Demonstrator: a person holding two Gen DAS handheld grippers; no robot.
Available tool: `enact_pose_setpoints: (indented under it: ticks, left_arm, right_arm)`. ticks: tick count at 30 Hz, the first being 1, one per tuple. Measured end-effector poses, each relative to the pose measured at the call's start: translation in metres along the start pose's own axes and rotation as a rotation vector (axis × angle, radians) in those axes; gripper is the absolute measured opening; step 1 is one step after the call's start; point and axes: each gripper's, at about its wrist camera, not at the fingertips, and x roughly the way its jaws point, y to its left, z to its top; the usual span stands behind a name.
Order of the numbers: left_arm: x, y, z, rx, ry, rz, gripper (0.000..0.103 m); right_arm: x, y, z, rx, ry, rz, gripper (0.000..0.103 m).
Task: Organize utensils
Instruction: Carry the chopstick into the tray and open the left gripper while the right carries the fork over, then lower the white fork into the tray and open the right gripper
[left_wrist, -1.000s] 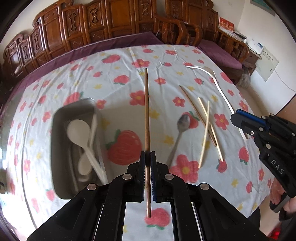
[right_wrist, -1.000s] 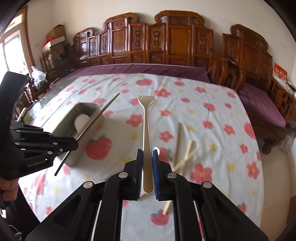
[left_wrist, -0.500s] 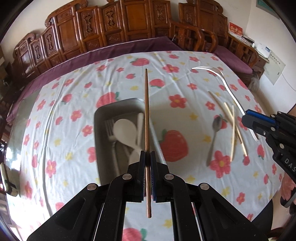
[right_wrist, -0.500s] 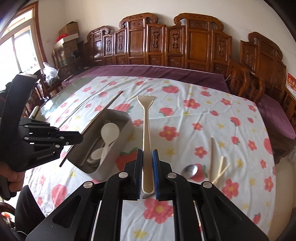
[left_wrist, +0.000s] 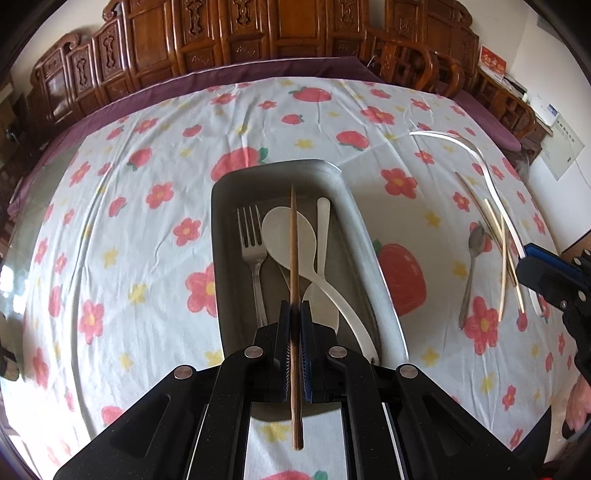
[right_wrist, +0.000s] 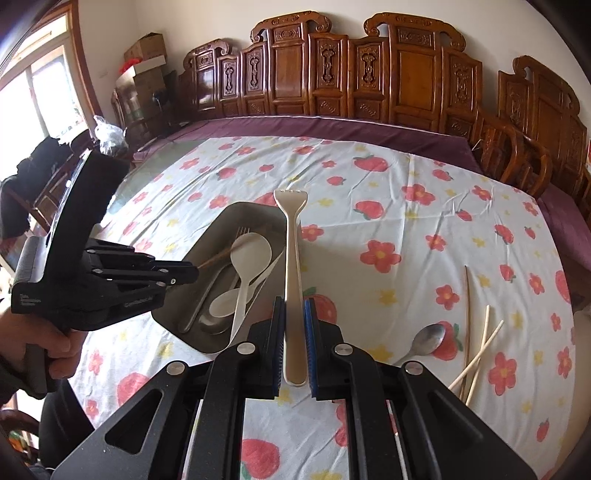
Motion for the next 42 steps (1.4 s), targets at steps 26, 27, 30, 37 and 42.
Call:
enact_pose_setpoints:
  ticks: [26, 27, 30, 37, 42]
  left_arm:
    - [-0.035, 0.047, -0.009, -0.068, -0.109, -0.014, 0.014]
    - [-0.037, 0.049, -0.011, -0.068, -0.113, -0.005, 0.014]
    - [-0.043, 0.056, -0.020, -0.055, -0.130, 0.038, 0.014]
    - [-0.053, 0.070, -0.037, -0.057, -0.134, 0.049, 0.014]
    - [-0.063, 0.075, -0.046, -0.060, -0.151, 0.040, 0.014]
  right_arm:
    - [0.041, 0.050, 0.014, 0.006, 0.035, 0.064, 0.012]
    - [0.046, 0.054, 0.014, 0.006, 0.040, 0.066, 0.012]
    - [0.058, 0.066, 0.012, -0.001, 0.056, 0.064, 0.012]
    - [0.087, 0.078, 0.014, 0.013, 0.101, 0.066, 0.012]
    - [0.101, 0.083, 0.020, 0.019, 0.114, 0.074, 0.012]
